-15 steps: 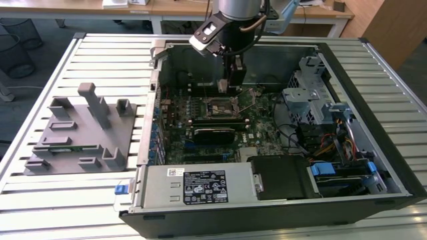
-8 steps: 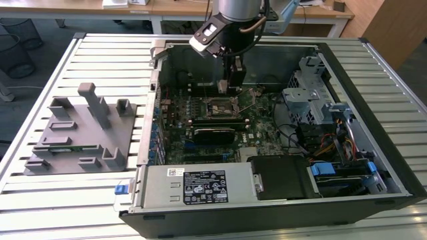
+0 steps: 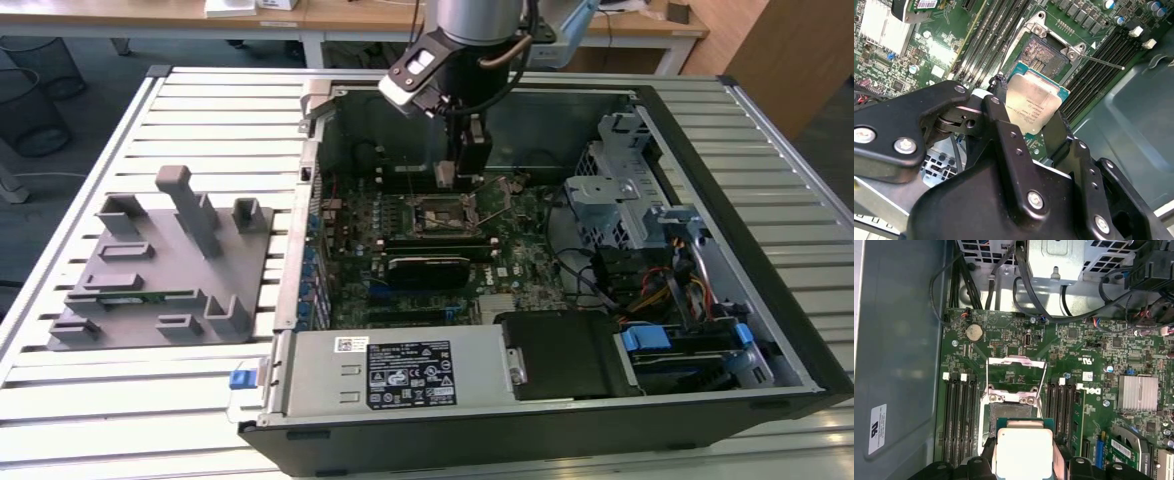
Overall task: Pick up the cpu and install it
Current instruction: 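Place the cpu into insertion slot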
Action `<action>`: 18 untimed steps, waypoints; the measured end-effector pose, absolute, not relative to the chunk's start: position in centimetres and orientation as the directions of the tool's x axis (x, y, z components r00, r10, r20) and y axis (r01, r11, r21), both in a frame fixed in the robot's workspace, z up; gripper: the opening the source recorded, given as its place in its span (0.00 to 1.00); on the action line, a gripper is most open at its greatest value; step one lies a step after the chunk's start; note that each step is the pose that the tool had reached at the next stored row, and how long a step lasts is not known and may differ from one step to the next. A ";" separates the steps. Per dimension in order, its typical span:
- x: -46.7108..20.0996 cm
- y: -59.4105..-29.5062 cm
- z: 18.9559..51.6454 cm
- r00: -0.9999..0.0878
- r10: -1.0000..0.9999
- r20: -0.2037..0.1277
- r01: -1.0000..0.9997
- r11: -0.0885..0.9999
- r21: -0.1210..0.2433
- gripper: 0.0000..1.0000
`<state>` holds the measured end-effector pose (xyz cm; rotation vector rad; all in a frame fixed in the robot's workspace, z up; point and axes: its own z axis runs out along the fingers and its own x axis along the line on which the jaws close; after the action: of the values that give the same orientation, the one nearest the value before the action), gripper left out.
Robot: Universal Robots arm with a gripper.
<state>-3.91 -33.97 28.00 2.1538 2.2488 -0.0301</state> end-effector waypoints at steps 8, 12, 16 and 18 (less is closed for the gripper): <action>-3.9 -34.0 27.5 -0.043 0.999 -0.034 0.999 0.043 0.005 0.53; -3.9 -34.0 27.1 -0.043 0.998 -0.034 0.999 0.043 0.005 0.53; -3.9 -34.0 26.5 -0.057 0.998 -0.034 0.998 0.057 0.005 0.53; -4.0 -33.9 26.3 -0.063 0.997 -0.034 0.998 0.063 0.005 0.53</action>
<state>-3.96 -33.93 26.26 2.1311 2.2692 -0.0307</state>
